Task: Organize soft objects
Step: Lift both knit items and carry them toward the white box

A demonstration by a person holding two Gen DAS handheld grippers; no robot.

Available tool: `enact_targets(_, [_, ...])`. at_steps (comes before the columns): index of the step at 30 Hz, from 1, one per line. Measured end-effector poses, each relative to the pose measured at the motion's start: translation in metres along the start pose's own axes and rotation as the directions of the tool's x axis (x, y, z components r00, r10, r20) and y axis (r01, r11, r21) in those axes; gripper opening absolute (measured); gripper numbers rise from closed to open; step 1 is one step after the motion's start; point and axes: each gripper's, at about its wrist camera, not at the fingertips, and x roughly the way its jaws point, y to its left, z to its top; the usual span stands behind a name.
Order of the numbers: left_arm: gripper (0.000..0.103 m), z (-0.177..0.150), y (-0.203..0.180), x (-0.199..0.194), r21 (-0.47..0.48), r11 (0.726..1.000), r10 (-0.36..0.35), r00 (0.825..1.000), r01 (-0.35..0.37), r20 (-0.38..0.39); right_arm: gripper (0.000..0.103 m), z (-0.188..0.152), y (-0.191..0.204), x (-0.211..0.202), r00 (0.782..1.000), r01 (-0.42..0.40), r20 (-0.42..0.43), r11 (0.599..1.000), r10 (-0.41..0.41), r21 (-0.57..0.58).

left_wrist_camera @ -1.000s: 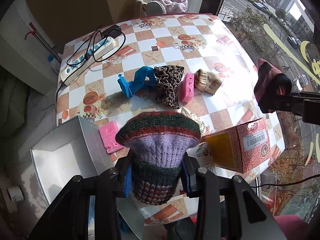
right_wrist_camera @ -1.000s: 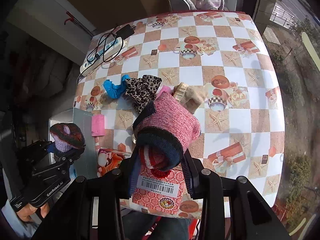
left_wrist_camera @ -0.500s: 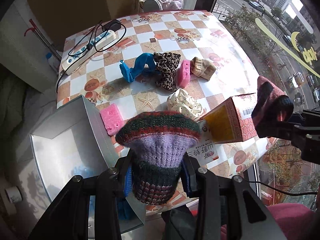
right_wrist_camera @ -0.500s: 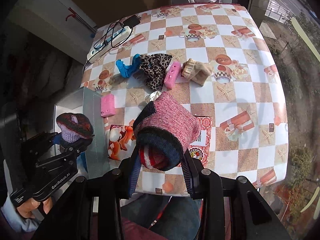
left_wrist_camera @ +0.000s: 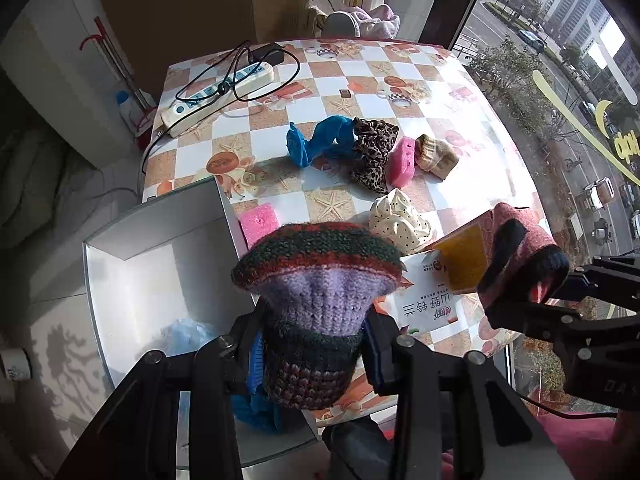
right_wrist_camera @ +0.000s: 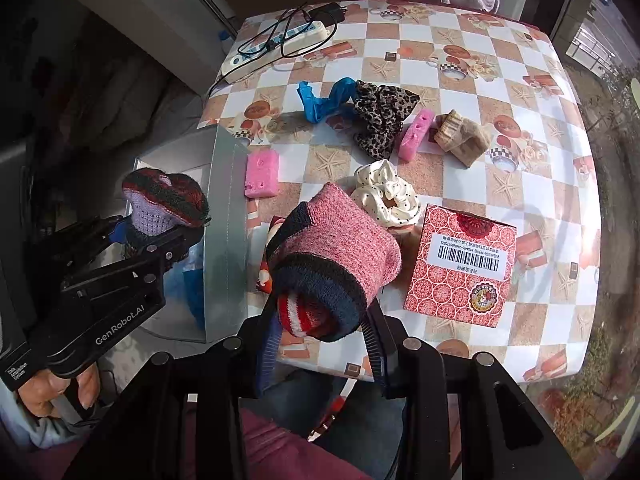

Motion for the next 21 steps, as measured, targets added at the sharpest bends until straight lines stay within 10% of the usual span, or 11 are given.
enact_targets(21, [0.042, -0.021, 0.037, -0.009, -0.123, 0.992, 0.011, 1.0, -0.009, 0.016, 0.04, 0.007, 0.042, 0.014, 0.999, 0.007, -0.045, 0.992, -0.013, -0.124])
